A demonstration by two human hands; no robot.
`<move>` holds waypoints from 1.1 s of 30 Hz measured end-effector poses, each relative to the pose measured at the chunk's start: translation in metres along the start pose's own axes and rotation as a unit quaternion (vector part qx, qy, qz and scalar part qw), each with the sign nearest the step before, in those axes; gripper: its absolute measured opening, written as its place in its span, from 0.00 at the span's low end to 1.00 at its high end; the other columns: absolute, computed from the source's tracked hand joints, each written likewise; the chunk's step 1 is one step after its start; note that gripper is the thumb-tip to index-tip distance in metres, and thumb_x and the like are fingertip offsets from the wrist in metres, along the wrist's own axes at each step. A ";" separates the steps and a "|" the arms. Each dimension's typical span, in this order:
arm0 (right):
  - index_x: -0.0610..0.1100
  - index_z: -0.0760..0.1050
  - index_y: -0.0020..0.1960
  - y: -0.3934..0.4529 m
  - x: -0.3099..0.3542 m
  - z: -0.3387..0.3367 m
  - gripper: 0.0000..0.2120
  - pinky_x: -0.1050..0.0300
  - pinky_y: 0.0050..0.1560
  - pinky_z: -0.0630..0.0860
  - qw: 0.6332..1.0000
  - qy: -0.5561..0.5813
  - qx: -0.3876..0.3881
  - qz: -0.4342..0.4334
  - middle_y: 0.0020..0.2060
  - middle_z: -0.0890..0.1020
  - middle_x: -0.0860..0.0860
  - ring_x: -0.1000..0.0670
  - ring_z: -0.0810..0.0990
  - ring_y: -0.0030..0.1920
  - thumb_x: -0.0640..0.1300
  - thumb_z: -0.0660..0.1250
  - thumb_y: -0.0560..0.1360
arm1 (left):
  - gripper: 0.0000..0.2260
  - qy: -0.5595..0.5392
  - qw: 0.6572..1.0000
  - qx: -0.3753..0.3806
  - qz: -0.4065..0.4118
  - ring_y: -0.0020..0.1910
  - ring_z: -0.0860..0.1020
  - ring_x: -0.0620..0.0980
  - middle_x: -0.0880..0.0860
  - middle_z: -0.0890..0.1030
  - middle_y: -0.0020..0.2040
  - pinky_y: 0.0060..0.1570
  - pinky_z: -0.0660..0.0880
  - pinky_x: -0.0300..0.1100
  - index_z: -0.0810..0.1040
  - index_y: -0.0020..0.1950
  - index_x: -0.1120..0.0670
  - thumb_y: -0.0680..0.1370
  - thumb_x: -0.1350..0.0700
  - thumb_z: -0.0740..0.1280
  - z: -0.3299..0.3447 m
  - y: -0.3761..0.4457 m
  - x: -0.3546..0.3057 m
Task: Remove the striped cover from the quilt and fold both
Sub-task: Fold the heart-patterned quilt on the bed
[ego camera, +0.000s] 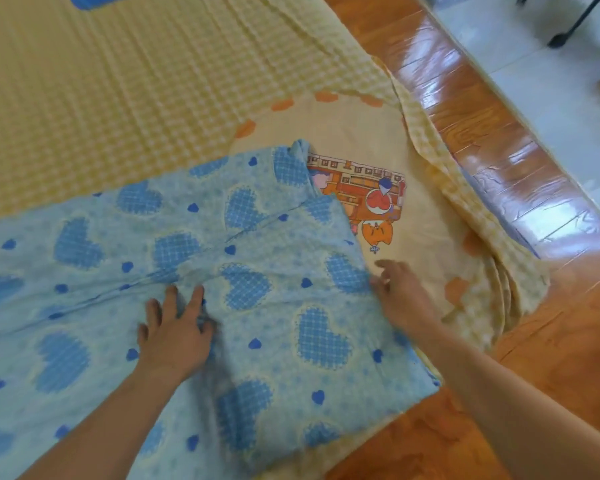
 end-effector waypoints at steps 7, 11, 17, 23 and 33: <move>0.47 0.70 0.70 0.076 0.097 -0.005 0.25 0.42 0.66 0.71 0.996 0.061 0.005 -0.069 0.65 0.74 0.47 0.42 0.72 0.65 0.59 0.60 0.78 | 0.32 -0.015 0.998 0.031 0.054 0.79 0.35 0.58 0.46 0.33 0.80 0.75 0.43 0.65 0.33 0.72 0.26 0.80 0.35 0.54 0.009 -0.010 -0.034; 0.44 0.67 0.72 0.126 0.199 -0.006 0.29 0.43 0.67 0.69 0.992 0.056 0.004 -0.113 0.64 0.75 0.43 0.40 0.71 0.66 0.60 0.60 0.78 | 0.31 -0.026 0.996 -0.001 0.089 0.79 0.35 0.55 0.45 0.36 0.81 0.76 0.43 0.62 0.30 0.68 0.24 0.81 0.36 0.54 0.009 -0.014 -0.027; 0.39 0.75 0.61 0.160 0.259 -0.015 0.13 0.50 0.49 0.74 0.974 -0.175 -0.042 -0.134 0.54 0.80 0.38 0.36 0.80 0.55 0.45 0.59 0.81 | 0.28 -0.028 0.987 -0.123 0.099 0.80 0.36 0.57 0.52 0.38 0.82 0.77 0.43 0.60 0.42 0.79 0.33 0.82 0.37 0.51 -0.011 -0.046 -0.024; 0.42 0.70 0.65 0.203 0.262 -0.040 0.15 0.45 0.57 0.73 0.972 -0.165 -0.120 -0.120 0.59 0.76 0.37 0.34 0.76 0.60 0.44 0.60 0.80 | 0.28 -0.025 0.987 -0.079 0.134 0.78 0.31 0.60 0.50 0.30 0.79 0.74 0.37 0.65 0.38 0.77 0.30 0.79 0.31 0.43 0.029 -0.054 -0.041; 0.53 0.71 0.67 0.026 0.077 0.025 0.36 0.43 0.66 0.72 0.983 0.132 0.114 0.046 0.65 0.75 0.47 0.45 0.74 0.66 0.71 0.67 0.66 | 0.34 -0.007 0.985 0.119 0.127 0.69 0.19 0.58 0.48 0.21 0.74 0.69 0.29 0.68 0.31 0.71 0.26 0.78 0.31 0.56 0.058 -0.015 -0.042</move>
Point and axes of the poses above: each hand's wrist, its own y-axis towards the middle knuckle, its own z-axis out of the palm, x = y × z, the point moved 8 cm from there along y, towards the middle knuckle
